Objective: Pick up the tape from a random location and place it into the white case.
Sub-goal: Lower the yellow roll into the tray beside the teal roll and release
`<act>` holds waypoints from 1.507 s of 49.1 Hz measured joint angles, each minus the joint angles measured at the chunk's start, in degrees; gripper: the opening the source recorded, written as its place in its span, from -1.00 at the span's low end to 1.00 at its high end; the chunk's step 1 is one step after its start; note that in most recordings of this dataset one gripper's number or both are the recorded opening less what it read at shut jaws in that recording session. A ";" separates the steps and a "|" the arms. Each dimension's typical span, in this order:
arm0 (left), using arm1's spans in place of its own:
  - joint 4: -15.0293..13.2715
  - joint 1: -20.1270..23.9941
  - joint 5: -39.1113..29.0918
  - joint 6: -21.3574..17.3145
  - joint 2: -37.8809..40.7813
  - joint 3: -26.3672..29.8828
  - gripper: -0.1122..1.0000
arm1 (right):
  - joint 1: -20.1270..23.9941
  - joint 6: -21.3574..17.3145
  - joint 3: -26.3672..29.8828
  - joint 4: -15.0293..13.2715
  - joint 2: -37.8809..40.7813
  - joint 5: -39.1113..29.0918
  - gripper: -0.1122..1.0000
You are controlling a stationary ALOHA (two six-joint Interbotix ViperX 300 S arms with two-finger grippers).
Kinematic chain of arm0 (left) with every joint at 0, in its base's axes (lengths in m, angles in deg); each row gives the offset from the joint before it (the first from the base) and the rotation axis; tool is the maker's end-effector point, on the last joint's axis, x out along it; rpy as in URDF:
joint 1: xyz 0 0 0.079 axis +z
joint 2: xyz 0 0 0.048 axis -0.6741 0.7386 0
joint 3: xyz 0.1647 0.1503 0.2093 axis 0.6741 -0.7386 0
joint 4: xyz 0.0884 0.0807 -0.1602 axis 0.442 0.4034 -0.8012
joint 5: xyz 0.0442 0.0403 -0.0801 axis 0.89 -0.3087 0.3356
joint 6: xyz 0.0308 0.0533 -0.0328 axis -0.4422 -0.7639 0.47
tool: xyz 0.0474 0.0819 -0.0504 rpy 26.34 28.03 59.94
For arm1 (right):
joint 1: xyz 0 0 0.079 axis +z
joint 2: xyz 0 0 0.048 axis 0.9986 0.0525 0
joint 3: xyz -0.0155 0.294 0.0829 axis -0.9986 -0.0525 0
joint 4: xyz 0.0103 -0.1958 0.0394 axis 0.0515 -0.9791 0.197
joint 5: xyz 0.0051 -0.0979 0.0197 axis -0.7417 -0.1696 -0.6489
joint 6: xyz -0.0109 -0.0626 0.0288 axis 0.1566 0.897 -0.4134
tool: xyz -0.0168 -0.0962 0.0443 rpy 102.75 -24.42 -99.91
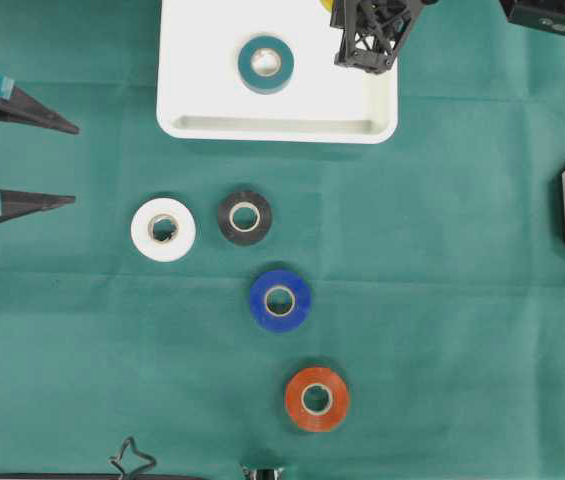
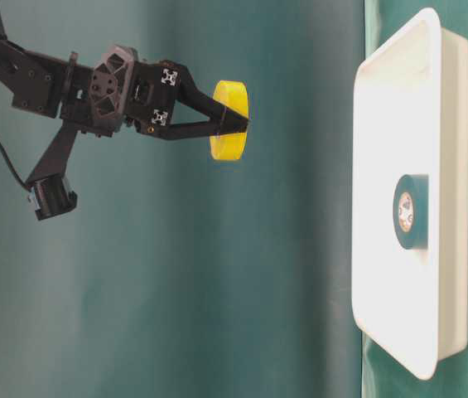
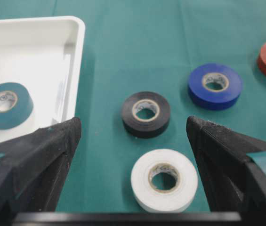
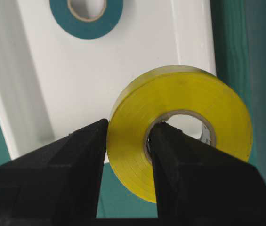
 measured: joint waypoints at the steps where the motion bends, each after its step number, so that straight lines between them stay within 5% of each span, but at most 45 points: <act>1: 0.00 0.00 0.00 0.00 0.00 0.00 0.92 | 0.00 0.00 0.00 0.09 0.09 0.00 -0.26; 44: -0.09 0.00 0.00 0.00 0.00 -0.09 0.92 | 0.00 0.00 -1.14 0.35 0.18 1.32 -0.26; 74: -0.09 0.00 0.00 0.00 0.00 -0.26 0.92 | -0.18 -2.72 -14.24 0.44 8.70 22.59 -0.26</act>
